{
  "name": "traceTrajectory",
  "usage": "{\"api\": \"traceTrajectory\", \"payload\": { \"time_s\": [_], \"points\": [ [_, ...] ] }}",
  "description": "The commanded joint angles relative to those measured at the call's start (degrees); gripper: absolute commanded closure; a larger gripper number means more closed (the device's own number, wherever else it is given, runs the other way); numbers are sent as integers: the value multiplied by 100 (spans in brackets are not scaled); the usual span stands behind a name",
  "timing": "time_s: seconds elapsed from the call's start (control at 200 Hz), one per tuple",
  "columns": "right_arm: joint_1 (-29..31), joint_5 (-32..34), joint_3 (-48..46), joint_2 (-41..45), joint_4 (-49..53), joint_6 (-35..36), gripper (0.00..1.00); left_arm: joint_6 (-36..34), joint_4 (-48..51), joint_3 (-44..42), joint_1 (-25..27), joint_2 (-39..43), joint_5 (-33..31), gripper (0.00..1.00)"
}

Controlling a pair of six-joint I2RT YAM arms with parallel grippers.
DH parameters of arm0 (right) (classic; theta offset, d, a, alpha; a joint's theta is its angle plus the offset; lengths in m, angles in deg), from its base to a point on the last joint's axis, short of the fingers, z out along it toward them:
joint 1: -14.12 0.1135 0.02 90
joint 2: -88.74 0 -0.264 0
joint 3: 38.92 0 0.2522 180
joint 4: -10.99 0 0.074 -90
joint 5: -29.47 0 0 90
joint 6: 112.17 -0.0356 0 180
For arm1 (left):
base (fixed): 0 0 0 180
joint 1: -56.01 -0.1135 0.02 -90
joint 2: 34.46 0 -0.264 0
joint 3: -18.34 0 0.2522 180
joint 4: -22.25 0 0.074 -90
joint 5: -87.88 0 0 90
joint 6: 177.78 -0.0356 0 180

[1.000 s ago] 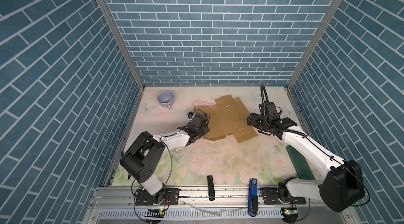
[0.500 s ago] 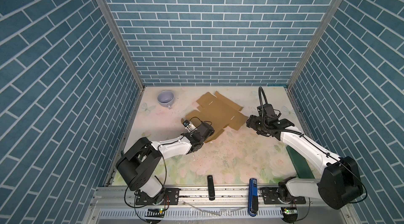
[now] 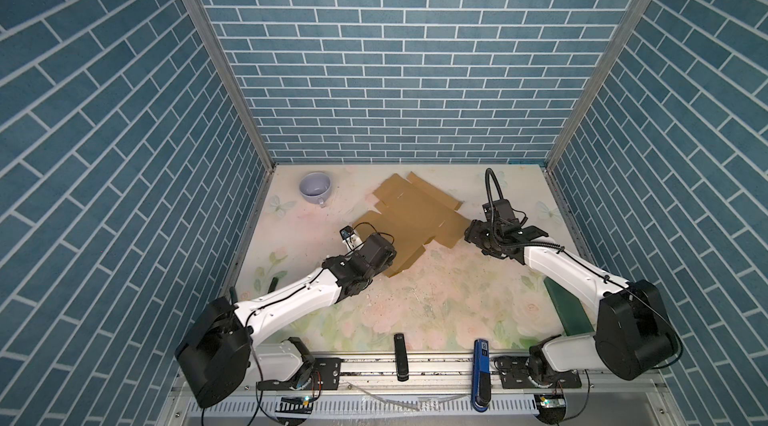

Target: Fold the paper box

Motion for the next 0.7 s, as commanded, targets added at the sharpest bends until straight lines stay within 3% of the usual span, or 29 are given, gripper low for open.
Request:
{"api": "traceTrajectory", "payload": {
  "time_s": [0.0, 0.285, 0.455, 0.695],
  "points": [
    [-14, -80, -191, -273, -430, -362, 38, -908, 496, 104, -269, 154, 0, 20],
    [-14, -277, -200, -1096, -1315, -682, 45, -2225, 427, 899, -1170, -191, 231, 15],
    [-23, -417, -213, -1542, -1757, -885, 50, -2518, 279, 1233, -1662, -501, 557, 15],
    [-48, -639, -185, -1893, -2173, -965, 54, -2644, 195, 1474, -1881, -824, 823, 15]
  ]
}}
